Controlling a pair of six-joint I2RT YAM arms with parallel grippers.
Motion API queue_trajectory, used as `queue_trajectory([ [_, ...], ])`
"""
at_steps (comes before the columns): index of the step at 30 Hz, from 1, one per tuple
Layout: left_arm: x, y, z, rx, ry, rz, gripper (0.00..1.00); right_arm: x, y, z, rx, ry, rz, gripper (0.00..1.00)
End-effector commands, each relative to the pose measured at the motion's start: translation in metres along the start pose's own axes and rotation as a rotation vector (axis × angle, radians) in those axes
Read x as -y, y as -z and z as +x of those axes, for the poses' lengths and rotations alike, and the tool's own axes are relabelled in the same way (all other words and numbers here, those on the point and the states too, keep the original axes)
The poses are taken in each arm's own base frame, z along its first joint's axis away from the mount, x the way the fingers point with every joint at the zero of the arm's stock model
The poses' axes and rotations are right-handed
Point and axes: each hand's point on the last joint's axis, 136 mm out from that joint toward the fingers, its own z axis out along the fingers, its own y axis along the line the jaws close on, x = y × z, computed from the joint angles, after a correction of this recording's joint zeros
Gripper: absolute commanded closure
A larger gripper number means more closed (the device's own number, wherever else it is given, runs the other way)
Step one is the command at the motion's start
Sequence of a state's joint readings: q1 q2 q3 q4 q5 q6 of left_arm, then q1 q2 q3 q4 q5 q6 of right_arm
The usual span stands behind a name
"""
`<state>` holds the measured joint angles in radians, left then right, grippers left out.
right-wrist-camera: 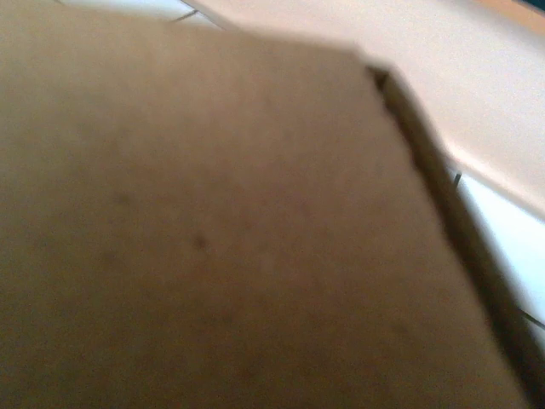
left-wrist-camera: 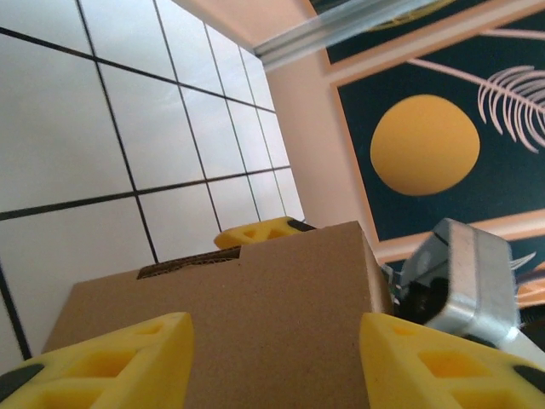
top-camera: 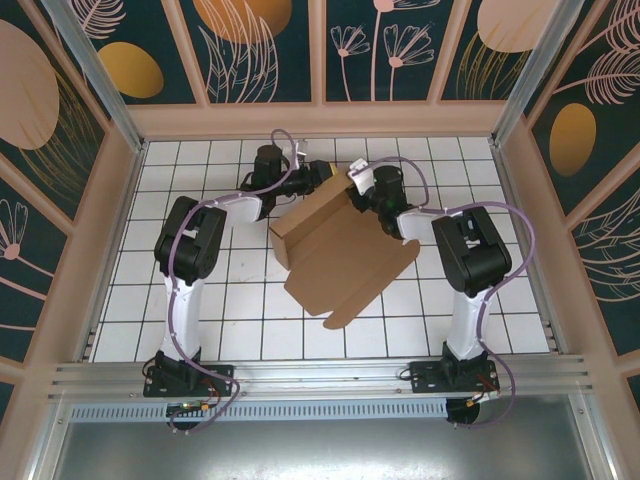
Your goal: Fold the paper box
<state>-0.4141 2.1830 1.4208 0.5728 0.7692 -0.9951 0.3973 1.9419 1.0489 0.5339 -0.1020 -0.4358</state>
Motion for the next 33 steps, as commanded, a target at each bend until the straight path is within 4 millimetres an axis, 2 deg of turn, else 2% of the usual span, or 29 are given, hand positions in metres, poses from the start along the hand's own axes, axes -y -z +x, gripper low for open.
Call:
queue_trajectory([
  [1, 0.018, -0.003, 0.021, -0.083, -0.062, 0.016, 0.45, 0.007, 0.023, -0.003, 0.057, -0.007, -0.057, 0.55],
  [5, 0.012, -0.002, 0.023, -0.084, -0.061, -0.003, 0.44, 0.016, 0.041, -0.007, 0.109, -0.072, -0.151, 0.45],
  [11, 0.011, -0.001, 0.022, -0.084, -0.073, -0.019, 0.44, 0.02, 0.056, -0.01, 0.15, -0.125, -0.235, 0.45],
  [16, 0.022, 0.005, 0.011, -0.065, -0.108, -0.03, 0.42, 0.021, 0.065, -0.012, 0.159, -0.132, -0.217, 0.45],
  [20, 0.035, 0.024, -0.015, 0.008, -0.16, -0.066, 0.41, 0.025, 0.089, -0.029, 0.236, -0.162, -0.171, 0.46],
  [23, 0.049, 0.049, -0.037, 0.091, -0.23, -0.132, 0.41, 0.04, 0.116, -0.042, 0.311, -0.207, -0.054, 0.46],
  [25, 0.062, 0.06, -0.043, 0.114, -0.299, -0.177, 0.41, 0.055, 0.133, -0.048, 0.329, -0.263, 0.063, 0.49],
  [27, 0.072, 0.066, -0.04, 0.11, -0.341, -0.213, 0.41, 0.065, 0.148, -0.049, 0.315, -0.363, 0.131, 0.53],
  [29, 0.076, 0.064, -0.026, 0.064, -0.377, -0.239, 0.4, 0.077, 0.156, -0.045, 0.258, -0.504, 0.199, 0.58],
  [30, 0.077, 0.062, -0.017, 0.039, -0.395, -0.251, 0.39, 0.077, 0.157, -0.044, 0.232, -0.516, 0.199, 0.59],
  [33, 0.065, 0.05, 0.013, -0.058, -0.443, -0.31, 0.37, 0.075, 0.165, -0.049, 0.226, -0.588, 0.22, 0.62],
])
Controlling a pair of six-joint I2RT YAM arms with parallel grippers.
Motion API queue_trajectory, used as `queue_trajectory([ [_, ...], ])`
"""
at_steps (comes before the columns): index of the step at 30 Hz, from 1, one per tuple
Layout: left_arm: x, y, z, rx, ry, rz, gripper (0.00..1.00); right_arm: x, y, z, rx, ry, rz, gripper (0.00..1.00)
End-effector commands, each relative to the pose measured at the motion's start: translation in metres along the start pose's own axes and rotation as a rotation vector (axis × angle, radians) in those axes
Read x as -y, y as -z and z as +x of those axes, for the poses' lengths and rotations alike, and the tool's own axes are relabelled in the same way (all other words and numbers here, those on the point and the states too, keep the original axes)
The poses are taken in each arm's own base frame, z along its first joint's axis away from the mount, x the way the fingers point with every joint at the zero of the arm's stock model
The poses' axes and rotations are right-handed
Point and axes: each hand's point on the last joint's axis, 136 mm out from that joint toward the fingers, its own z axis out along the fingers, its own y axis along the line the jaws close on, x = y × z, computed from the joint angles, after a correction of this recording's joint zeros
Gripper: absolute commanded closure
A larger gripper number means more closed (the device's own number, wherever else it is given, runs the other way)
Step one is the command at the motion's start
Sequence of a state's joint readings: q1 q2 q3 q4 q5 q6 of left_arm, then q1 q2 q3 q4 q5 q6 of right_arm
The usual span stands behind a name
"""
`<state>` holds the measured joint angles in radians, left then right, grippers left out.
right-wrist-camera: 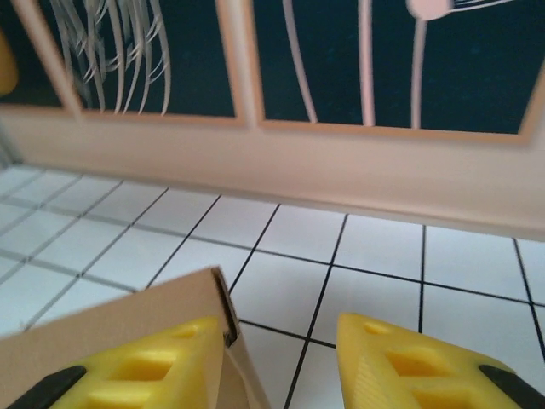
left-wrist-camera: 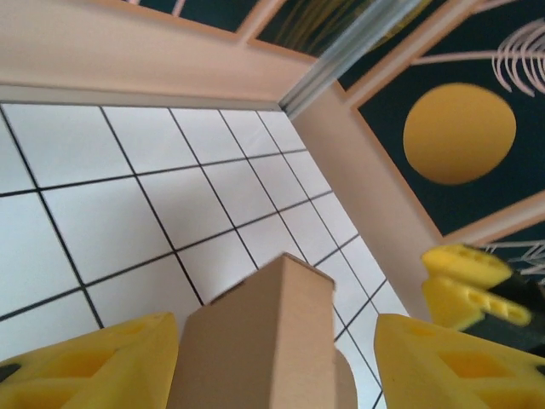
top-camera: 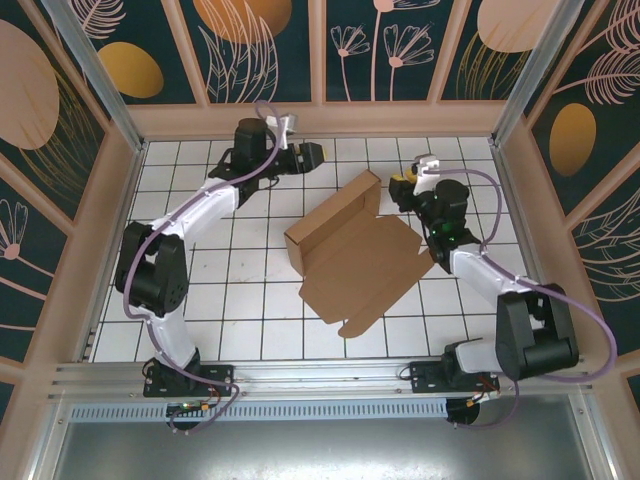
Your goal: Fold the paper box
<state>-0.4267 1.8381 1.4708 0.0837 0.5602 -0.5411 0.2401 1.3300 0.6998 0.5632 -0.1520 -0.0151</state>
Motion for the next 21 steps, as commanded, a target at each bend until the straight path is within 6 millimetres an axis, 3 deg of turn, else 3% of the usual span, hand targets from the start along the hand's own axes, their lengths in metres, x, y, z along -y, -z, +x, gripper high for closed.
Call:
queue_trajectory([
  [1, -0.012, -0.015, 0.059, -0.184, -0.07, -0.094, 0.37, 0.014, 0.004, 0.0, -0.052, -0.209, 0.125, 0.64],
  [5, -0.016, -0.026, 0.089, -0.258, -0.091, -0.123, 0.38, 0.005, -0.018, 0.008, -0.211, -0.388, 0.064, 0.58],
  [8, -0.018, -0.033, 0.105, -0.298, -0.126, -0.155, 0.38, -0.004, -0.035, 0.018, -0.285, -0.418, 0.048, 0.51],
  [12, -0.027, -0.038, 0.119, -0.336, -0.158, -0.217, 0.39, -0.007, -0.054, 0.035, -0.358, -0.391, 0.078, 0.49],
  [21, -0.038, -0.044, 0.149, -0.42, -0.213, -0.306, 0.4, -0.005, -0.059, 0.093, -0.478, -0.345, 0.172, 0.5],
])
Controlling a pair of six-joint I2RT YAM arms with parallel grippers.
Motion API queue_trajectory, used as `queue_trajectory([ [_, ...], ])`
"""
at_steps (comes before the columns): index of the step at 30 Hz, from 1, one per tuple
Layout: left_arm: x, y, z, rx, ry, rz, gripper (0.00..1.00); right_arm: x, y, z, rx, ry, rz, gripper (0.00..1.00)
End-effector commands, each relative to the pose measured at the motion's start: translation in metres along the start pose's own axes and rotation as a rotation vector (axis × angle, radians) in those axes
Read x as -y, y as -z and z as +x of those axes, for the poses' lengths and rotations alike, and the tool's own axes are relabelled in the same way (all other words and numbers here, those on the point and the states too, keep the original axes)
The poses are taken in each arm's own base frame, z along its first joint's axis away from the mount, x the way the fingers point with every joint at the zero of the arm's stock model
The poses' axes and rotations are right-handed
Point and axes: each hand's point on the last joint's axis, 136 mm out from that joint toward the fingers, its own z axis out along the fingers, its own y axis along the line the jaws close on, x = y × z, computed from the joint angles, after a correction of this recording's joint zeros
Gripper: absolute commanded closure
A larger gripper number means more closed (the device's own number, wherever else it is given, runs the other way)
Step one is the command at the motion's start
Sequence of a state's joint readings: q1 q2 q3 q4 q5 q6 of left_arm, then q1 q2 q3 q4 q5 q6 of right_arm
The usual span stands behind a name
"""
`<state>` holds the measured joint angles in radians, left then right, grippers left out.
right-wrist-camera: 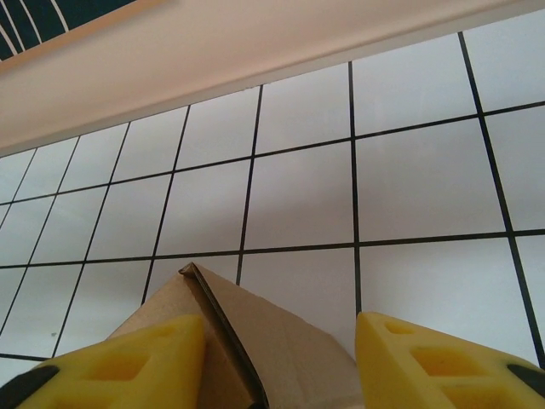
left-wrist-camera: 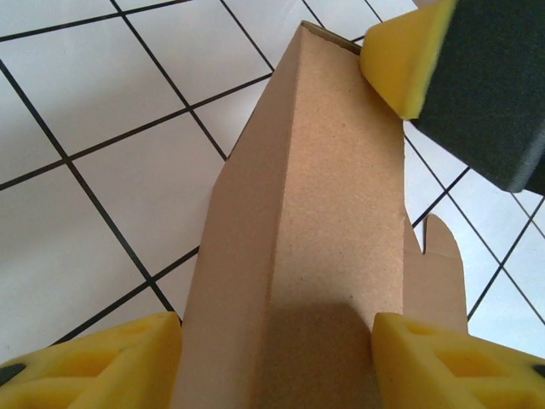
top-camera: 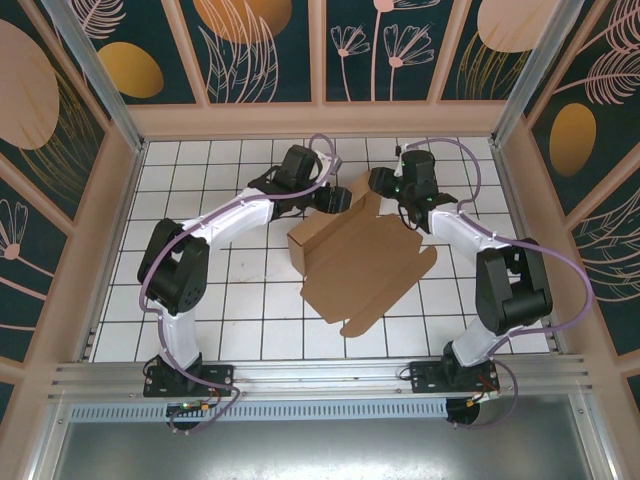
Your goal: Fold the paper box
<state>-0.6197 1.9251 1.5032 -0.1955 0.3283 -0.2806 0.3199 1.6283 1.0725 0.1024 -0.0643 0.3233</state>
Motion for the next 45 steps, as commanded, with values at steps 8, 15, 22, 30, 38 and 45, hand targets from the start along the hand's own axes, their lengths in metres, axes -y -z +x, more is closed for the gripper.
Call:
queue_trajectory([
  [8, -0.014, -0.024, 0.062, -0.187, -0.019, -0.091, 0.4, 0.017, 0.007, 0.032, -0.069, -0.059, 0.08, 0.5],
  [15, -0.011, -0.028, 0.062, -0.183, -0.014, -0.1, 0.4, 0.017, 0.029, 0.011, -0.012, -0.088, 0.076, 0.46],
  [22, -0.032, 0.004, 0.022, -0.045, 0.145, 0.011, 0.37, 0.013, 0.074, -0.04, 0.101, -0.084, 0.053, 0.38],
  [30, -0.079, 0.007, 0.04, 0.004, 0.412, 0.164, 0.38, 0.007, 0.089, -0.029, 0.068, -0.085, 0.02, 0.37],
  [38, -0.125, 0.029, 0.029, 0.102, 0.558, 0.185, 0.39, 0.022, 0.104, -0.038, 0.102, -0.058, 0.095, 0.37],
  [45, -0.14, 0.026, 0.07, 0.098, 0.662, 0.105, 0.4, 0.005, 0.133, -0.071, 0.193, -0.036, 0.058, 0.36],
])
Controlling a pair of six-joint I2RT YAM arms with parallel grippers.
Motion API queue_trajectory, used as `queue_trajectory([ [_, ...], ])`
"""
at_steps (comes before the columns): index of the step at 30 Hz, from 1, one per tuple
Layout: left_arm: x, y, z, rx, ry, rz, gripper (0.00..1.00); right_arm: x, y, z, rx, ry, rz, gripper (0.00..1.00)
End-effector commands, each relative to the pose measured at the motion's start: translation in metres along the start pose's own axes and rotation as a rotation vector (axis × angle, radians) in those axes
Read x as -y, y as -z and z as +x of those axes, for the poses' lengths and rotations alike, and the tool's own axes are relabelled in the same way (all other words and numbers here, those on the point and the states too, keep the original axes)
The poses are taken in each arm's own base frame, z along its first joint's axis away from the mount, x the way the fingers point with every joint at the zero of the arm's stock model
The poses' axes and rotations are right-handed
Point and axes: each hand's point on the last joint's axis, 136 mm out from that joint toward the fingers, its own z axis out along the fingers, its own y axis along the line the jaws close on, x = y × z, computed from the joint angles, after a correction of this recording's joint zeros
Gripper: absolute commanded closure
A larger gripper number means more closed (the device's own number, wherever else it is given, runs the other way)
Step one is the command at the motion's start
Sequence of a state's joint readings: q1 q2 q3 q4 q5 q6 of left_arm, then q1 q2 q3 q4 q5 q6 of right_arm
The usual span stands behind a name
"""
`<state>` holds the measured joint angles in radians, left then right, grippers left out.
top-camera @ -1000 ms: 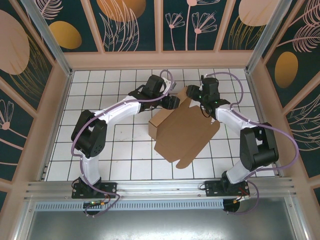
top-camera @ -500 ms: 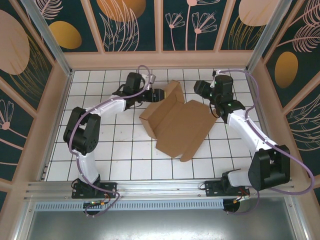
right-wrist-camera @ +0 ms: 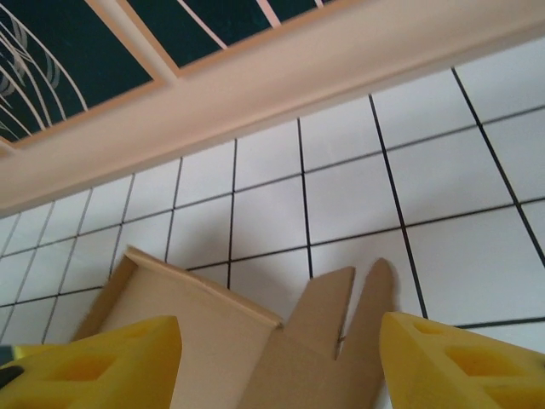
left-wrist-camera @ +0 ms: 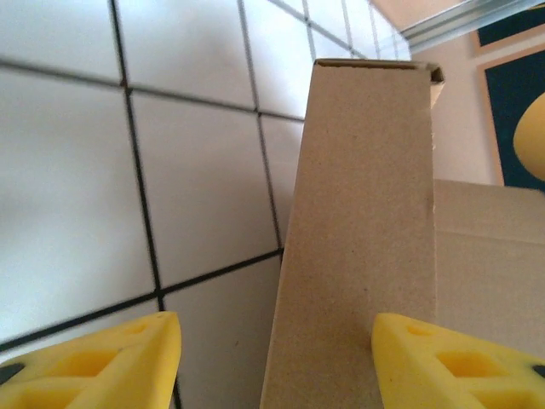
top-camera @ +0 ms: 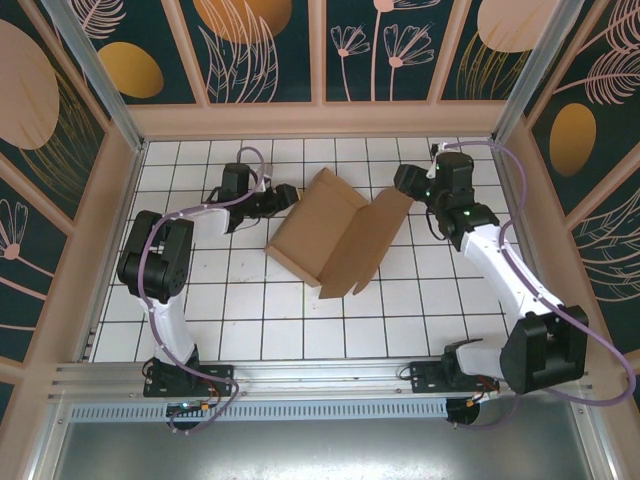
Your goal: Fold the paper box
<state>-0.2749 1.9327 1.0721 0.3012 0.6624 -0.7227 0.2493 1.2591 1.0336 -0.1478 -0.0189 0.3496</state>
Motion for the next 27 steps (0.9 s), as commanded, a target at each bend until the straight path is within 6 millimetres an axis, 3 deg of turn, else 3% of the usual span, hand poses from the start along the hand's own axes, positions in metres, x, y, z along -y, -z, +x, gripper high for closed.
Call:
queue_trajectory([
  [1, -0.018, 0.003, 0.017, 0.012, 0.064, -0.041, 0.4, -0.011, 0.022, -0.03, 0.078, 0.019, -0.022, 0.36],
  [4, -0.027, 0.006, 0.031, 0.004, 0.08, -0.077, 0.4, -0.015, 0.02, -0.025, 0.053, 0.023, -0.046, 0.3],
  [6, -0.018, 0.007, 0.038, 0.003, 0.077, -0.06, 0.4, -0.014, 0.015, -0.014, 0.015, 0.013, -0.056, 0.29],
  [8, -0.008, 0.006, 0.047, -0.001, 0.063, -0.057, 0.4, -0.014, 0.009, 0.002, -0.026, -0.004, -0.079, 0.29],
  [13, 0.025, 0.008, 0.065, 0.055, 0.078, 0.017, 0.38, -0.004, -0.015, 0.064, -0.178, -0.059, -0.123, 0.29],
  [16, 0.032, 0.009, 0.077, 0.067, 0.112, 0.038, 0.39, -0.006, -0.033, 0.078, -0.238, -0.053, -0.157, 0.29],
  [23, 0.055, 0.001, 0.098, 0.022, 0.111, 0.131, 0.39, -0.055, -0.076, 0.078, -0.354, -0.081, -0.401, 0.3],
  [27, 0.051, 0.005, 0.104, 0.044, 0.1, 0.107, 0.37, -0.082, -0.099, 0.09, -0.466, -0.06, -0.536, 0.31],
])
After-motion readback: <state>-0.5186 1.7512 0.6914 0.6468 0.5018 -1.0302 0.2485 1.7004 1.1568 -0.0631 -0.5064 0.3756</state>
